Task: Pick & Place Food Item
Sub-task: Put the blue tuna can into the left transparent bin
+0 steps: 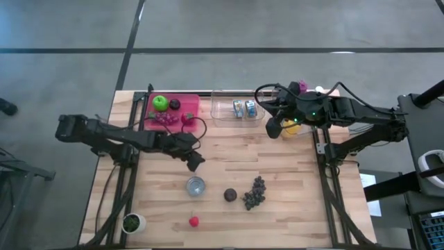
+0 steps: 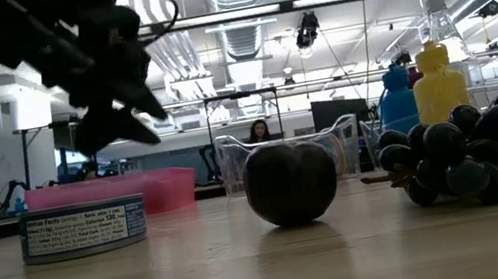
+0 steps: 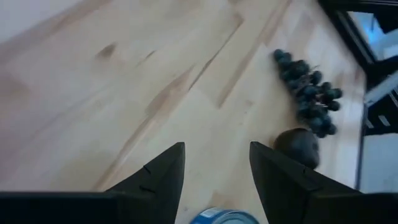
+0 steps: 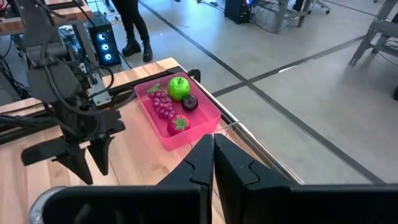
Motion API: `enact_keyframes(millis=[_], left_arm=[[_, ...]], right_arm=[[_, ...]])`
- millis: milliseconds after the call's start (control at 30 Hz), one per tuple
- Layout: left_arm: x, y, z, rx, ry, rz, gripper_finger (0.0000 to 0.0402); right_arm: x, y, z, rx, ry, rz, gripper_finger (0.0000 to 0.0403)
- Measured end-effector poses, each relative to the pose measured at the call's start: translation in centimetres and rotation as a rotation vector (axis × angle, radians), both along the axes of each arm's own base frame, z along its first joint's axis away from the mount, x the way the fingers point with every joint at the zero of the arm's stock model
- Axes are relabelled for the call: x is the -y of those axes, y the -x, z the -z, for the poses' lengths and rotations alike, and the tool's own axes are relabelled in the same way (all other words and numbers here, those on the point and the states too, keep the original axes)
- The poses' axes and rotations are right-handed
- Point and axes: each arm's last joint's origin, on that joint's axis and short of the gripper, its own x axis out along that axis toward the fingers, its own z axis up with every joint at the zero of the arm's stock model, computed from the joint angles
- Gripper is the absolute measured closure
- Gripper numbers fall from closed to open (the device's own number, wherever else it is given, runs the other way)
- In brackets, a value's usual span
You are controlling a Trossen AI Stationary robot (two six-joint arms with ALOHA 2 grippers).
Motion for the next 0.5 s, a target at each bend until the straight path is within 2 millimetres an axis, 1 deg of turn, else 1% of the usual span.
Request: enact_keyframes(millis=[100,233,400,500], left_arm=[[0.0,-0.5,-1.5,0.005,-0.036,0.037,0.0213],[0.0,-1.0,-3.6,-0.039,-0.079,0.081,0.0209],[0.0,-0.8,-6.1,-0.138,-0.101,0.108,0.0205],[0.0,-0.4,-6.8,-0.209,-0.102,0.105,0.0202]], right_arm=[[0.0,0.0,0.0,0.000,0.000,0.000,0.0394],[0.0,0.0,0.0,0.001,0.000,0.000,0.0394],[0.0,0.0,0.0,-0.004,0.007,-0.004,0.0394],[0.0,0.0,0.0,-0.006,0.010,-0.005,0.0394]])
